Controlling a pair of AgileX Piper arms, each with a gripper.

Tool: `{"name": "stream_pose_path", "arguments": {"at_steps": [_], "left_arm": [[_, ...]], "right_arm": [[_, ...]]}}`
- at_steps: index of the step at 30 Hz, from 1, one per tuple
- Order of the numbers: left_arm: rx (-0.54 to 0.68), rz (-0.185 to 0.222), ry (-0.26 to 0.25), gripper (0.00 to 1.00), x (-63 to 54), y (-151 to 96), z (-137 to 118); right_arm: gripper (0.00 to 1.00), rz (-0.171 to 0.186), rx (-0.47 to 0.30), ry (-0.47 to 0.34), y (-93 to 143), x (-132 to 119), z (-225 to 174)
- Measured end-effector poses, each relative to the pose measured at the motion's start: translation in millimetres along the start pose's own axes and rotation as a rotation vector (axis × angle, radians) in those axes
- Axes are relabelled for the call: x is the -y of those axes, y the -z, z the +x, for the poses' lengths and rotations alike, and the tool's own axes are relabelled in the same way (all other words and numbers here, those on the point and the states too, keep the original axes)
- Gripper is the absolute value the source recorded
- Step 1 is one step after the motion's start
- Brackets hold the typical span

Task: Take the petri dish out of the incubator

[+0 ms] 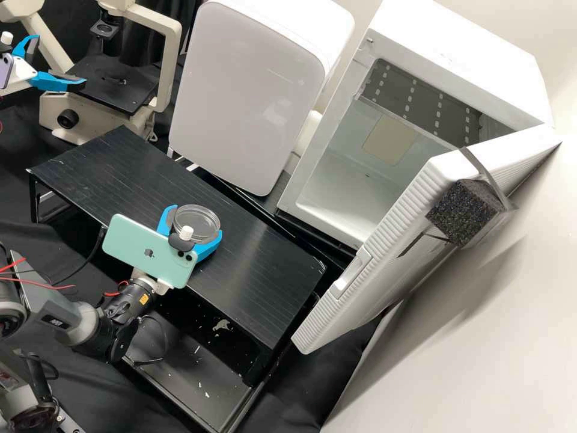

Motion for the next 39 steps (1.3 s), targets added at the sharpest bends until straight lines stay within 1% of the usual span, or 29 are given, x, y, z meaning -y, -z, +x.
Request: {"name": "stream_pose_path", "arguments": {"at_steps": [7,8,11,14,17,21,30,32,34,35,36,38,39], "left_arm": [[0.0,0.0,0.0,1.0,0.0,0,0],[0.0,0.0,0.0,1.0,0.0,0,0],[0.0,0.0,0.0,1.0,0.0,0,0],[0.0,0.0,0.0,1.0,0.0,0,0],[0.0,0.0,0.0,1.0,0.0,0,0],[0.0,0.0,0.0,1.0,0.0,0,0],[0.0,0.0,0.0,1.0,0.0,0,0],[0.0,0.0,0.0,1.0,0.0,0,0],[0.0,0.0,0.0,1.0,0.0,0,0],[0.0,0.0,0.0,1.0,0.0,0,0],[0.0,0.0,0.0,1.0,0.0,0,0],[0.0,0.0,0.0,1.0,0.0,0,0],[0.0,0.0,0.0,1.0,0.0,0,0]], "right_arm": [[0.0,-0.006,-0.001,0.003,0,1,0],[1.0,-0.006,-0.004,0.006,0,1,1],[1.0,-0.006,-0.012,0.01,1,2,1],[1.0,-0.022,-0.019,0.016,3,3,1],[1.0,-0.028,-0.023,0.016,3,4,1],[1.0,-0.028,-0.022,0.016,4,4,0],[1.0,-0.046,-0.041,-0.013,10,1,-5],[1.0,-0.04,-0.034,-0.043,12,0,-9],[1.0,-0.024,-0.02,-0.11,15,-3,-16],[1.0,-0.003,-0.007,-0.173,17,-5,-22],[1.0,0.007,-0.003,-0.212,18,-8,-25],[1.0,0.025,-0.004,-0.267,20,-11,-31],[1.0,0.04,-0.013,-0.283,22,-12,-32]]}}
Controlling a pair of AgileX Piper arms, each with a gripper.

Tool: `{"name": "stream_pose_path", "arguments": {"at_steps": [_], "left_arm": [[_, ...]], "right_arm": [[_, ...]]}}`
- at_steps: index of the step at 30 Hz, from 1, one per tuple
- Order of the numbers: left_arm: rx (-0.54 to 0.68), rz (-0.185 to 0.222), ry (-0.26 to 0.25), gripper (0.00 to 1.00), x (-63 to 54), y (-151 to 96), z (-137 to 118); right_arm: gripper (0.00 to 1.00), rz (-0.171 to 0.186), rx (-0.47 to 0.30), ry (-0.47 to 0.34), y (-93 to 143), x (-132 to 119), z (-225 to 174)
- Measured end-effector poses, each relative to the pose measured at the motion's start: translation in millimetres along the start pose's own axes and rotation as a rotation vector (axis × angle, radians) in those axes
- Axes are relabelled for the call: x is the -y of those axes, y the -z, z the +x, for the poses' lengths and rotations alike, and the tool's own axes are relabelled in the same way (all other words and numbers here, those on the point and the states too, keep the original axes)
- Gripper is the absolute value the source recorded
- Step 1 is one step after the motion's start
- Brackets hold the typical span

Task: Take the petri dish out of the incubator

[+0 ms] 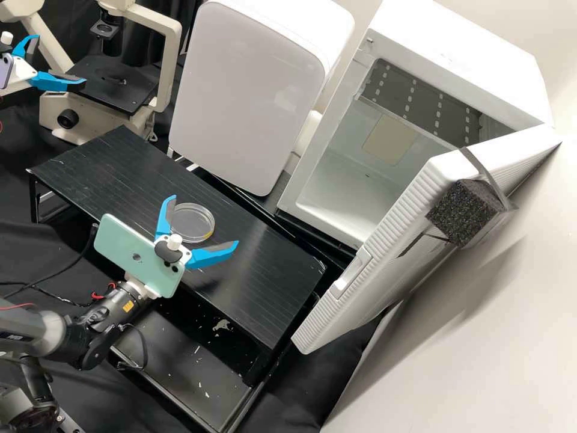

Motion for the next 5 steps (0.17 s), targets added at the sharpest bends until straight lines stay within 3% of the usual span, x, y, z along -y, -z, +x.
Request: {"name": "stream_pose_path", "arguments": {"at_steps": [5], "left_arm": [[0.0,0.0,0.0,1.0,0.0,0.0,0.0]], "right_arm": [[1.0,0.083,-0.013,-0.018,2.4,-1.5,-2.9]]}}
